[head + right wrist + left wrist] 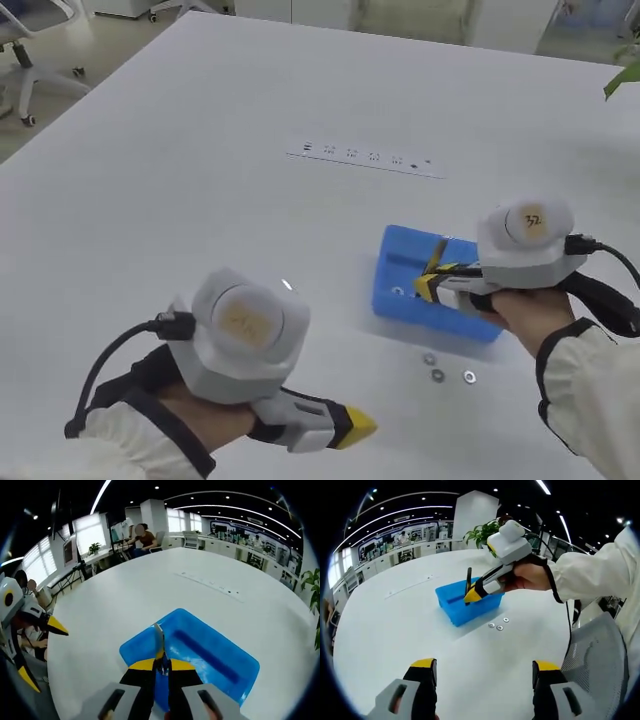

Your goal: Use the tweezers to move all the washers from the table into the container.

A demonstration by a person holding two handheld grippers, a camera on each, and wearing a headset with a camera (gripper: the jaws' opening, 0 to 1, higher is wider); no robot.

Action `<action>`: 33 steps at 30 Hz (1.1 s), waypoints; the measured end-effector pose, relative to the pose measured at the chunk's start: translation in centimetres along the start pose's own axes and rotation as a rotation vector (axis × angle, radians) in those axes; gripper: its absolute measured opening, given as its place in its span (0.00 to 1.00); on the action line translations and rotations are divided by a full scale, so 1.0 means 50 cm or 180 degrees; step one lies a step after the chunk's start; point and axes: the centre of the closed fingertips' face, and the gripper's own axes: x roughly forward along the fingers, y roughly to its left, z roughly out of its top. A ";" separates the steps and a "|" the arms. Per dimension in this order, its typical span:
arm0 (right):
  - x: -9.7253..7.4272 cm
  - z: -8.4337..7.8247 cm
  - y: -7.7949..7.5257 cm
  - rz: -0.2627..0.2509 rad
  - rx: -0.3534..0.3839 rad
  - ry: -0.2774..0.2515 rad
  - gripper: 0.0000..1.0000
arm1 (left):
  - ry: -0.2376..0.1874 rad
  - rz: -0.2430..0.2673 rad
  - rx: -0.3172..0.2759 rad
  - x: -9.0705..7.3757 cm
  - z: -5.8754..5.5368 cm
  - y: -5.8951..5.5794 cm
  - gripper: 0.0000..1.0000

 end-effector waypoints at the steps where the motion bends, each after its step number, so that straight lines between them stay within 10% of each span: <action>1: 0.001 -0.001 0.002 0.0003 -0.0001 0.0005 0.05 | 0.0002 0.0002 -0.0002 0.000 0.000 0.000 0.79; 14: -0.008 -0.005 -0.002 -0.0022 0.0107 -0.0036 0.06 | -0.0016 0.0010 0.0004 -0.002 0.003 0.002 0.80; 33: -0.118 0.043 0.019 -0.0035 0.0190 -0.0495 0.07 | -0.0060 0.0007 -0.0025 0.001 0.005 -0.009 0.81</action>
